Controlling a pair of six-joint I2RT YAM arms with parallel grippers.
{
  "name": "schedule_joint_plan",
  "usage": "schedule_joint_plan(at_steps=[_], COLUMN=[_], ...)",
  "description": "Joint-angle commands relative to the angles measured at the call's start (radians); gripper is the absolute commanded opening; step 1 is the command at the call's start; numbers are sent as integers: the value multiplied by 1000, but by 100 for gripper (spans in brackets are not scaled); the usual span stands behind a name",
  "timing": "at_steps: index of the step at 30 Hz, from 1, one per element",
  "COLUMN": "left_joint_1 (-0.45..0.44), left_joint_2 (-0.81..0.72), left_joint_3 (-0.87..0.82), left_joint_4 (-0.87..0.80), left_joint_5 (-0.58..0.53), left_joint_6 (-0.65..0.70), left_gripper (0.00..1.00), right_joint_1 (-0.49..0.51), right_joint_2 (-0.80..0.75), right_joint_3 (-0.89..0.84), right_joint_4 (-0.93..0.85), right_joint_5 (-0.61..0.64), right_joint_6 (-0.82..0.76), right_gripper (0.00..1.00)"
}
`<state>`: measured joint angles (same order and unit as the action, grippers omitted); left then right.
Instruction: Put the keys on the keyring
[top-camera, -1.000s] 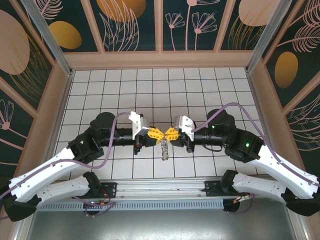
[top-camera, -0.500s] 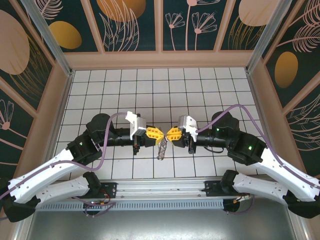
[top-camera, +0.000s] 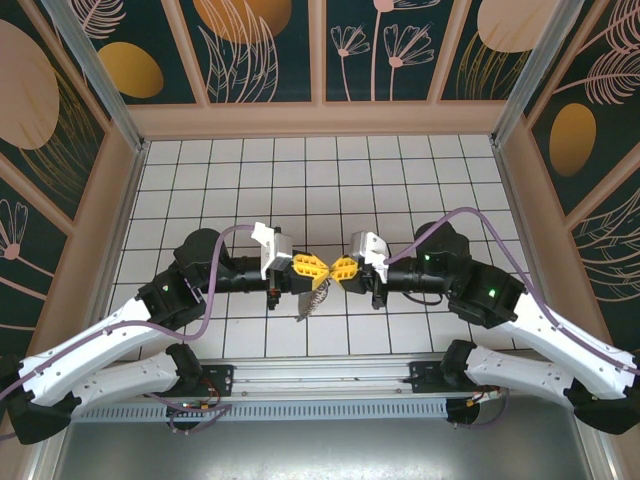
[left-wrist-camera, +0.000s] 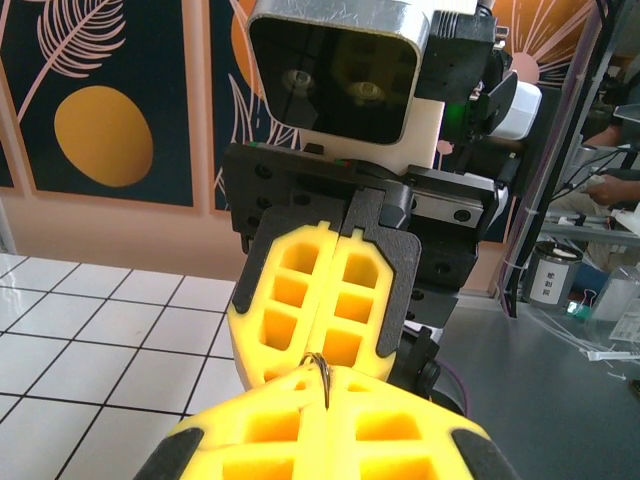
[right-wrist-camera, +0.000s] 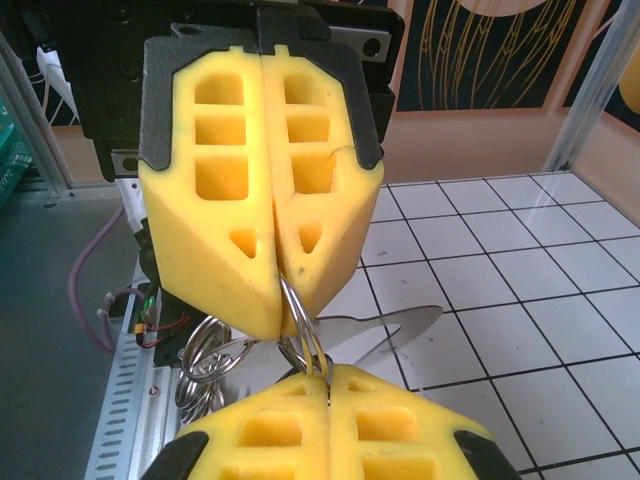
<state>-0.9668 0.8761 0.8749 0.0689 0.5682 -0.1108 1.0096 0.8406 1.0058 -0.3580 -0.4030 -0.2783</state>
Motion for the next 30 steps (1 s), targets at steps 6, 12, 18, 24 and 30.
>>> schedule_joint_plan(at_steps=[6,12,18,24,30], left_joint_1=[-7,-7,-6,-6,-7], left_joint_2=[-3,-2,-8,-23,-21], left_joint_3=[0,-3,7,10,9], left_joint_4=[131,150,123,95,94], left_joint_5=[94,109,99,85,93], left_joint_6=[-39,-49,-35,-18,-17], left_gripper=[0,0,0,0,0], right_joint_1=[-6,-5,-5,-5,-6], right_joint_2=[16,-10,-42,-85,-83], right_joint_3=[-31,-53,-65,-61,-46], right_joint_4=[96,159,163,137,127], right_joint_5=[-32,-67,-56,-11,7], right_joint_6=[8,14,17,18,20], right_gripper=[0,0,2,0,0])
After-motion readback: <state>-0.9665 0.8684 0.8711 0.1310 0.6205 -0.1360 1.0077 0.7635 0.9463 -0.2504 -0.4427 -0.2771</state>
